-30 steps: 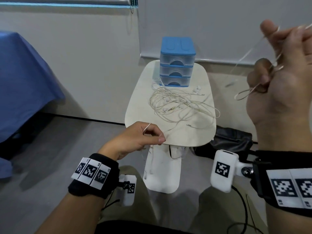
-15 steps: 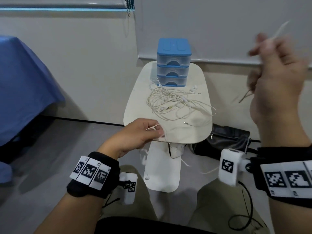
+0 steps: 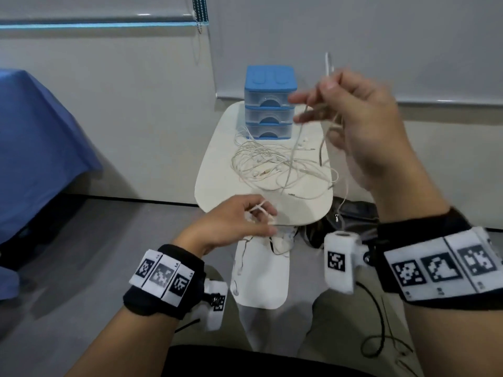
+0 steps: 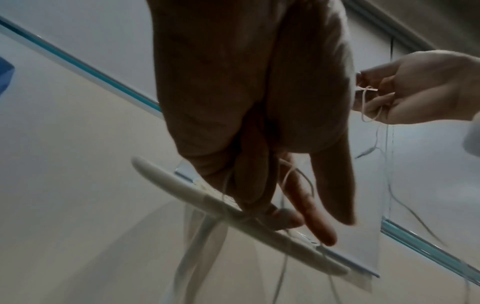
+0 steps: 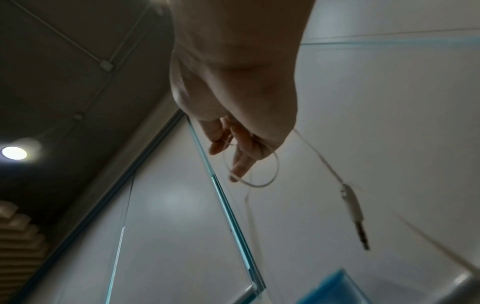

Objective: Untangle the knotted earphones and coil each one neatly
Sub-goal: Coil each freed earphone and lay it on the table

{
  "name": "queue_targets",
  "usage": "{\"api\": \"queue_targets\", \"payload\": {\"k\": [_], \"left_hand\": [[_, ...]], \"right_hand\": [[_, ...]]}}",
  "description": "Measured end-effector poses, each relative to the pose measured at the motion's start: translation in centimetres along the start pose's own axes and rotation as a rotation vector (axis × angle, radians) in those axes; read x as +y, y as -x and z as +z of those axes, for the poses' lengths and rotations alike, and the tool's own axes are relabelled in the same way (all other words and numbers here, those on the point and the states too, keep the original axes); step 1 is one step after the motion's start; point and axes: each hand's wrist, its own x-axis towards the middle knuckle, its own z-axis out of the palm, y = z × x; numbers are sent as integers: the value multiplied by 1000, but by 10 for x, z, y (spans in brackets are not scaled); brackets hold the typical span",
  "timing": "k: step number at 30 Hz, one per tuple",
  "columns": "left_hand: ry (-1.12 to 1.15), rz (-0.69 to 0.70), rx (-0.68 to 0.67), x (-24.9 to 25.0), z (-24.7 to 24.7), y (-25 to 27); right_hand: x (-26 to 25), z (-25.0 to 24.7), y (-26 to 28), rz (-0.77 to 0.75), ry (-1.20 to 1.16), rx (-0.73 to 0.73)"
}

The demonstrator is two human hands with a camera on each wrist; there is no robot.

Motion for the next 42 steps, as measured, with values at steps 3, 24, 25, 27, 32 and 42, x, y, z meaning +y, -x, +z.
{"api": "queue_targets", "payload": {"k": [3,24,25,27,32,42], "left_hand": [[-92,-36,-78,-6,5,3],[654,-5,130,30,-20,-21],[673,-7,140,29,-20,-21],[695,-10,158,27,-21,-23],[680,-28,193,33,-22,-25],[132,11,207,46,-14,-26]], "right_hand": [[-16,-8,-29,-187,105,140],[83,14,32,343,159,-309],[83,17,32,344,142,-329],[87,22,31,331,111,-344],[97,31,30,361,194,-358],[103,36,25,478,115,-318]]}}
